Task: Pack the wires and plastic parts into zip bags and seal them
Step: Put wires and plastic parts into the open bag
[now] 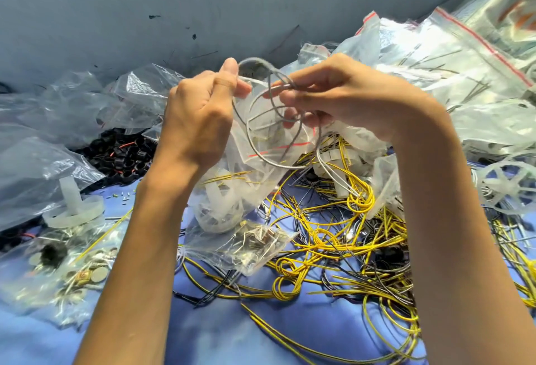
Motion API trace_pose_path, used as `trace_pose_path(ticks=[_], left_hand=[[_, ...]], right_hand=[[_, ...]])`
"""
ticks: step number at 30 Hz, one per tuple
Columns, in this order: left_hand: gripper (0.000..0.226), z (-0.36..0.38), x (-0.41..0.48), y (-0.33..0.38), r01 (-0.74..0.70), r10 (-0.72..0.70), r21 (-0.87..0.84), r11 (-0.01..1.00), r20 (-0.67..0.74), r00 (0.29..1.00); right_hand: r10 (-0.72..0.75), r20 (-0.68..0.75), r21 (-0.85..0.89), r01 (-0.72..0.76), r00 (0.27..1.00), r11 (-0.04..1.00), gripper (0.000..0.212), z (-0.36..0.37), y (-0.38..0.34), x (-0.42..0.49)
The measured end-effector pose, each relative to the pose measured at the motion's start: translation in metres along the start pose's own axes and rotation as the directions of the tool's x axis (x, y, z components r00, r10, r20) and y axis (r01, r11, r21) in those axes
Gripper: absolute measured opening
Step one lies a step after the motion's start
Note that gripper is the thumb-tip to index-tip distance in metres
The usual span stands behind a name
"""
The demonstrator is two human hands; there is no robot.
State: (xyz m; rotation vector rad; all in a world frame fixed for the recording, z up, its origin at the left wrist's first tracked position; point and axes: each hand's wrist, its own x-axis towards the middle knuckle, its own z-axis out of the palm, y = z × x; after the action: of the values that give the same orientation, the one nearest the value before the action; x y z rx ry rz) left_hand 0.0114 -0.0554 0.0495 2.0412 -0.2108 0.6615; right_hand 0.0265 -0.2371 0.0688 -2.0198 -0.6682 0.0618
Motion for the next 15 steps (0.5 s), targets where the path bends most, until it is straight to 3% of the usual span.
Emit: trace_pose_path(ticks=[4, 10, 15], left_hand=[[0.048, -0.001, 0.001, 0.001, -0.007, 0.007, -0.013, 1.000, 0.034, 0.999], [0.039, -0.002, -0.001, 0.001, -0.055, 0.051, 0.058, 0.997, 0.061, 0.997], [0.039, 0.001, -0.004, 0.006, -0.094, 0.083, 0.081, 0.992, 0.134, 0.988]], right_hand=[[-0.002, -0.051, -0.060, -0.001, 0.999, 0.998, 0.028, -0.010, 0.001, -0.004], [0.132, -0.122, -0.239, -0.158, 0.984, 0.958, 0.018, -0.015, 0.000, -0.005], [0.211, -0.013, -0.471, -0.192, 0.977, 0.861, 0.025, -0.007, -0.010, -0.009]])
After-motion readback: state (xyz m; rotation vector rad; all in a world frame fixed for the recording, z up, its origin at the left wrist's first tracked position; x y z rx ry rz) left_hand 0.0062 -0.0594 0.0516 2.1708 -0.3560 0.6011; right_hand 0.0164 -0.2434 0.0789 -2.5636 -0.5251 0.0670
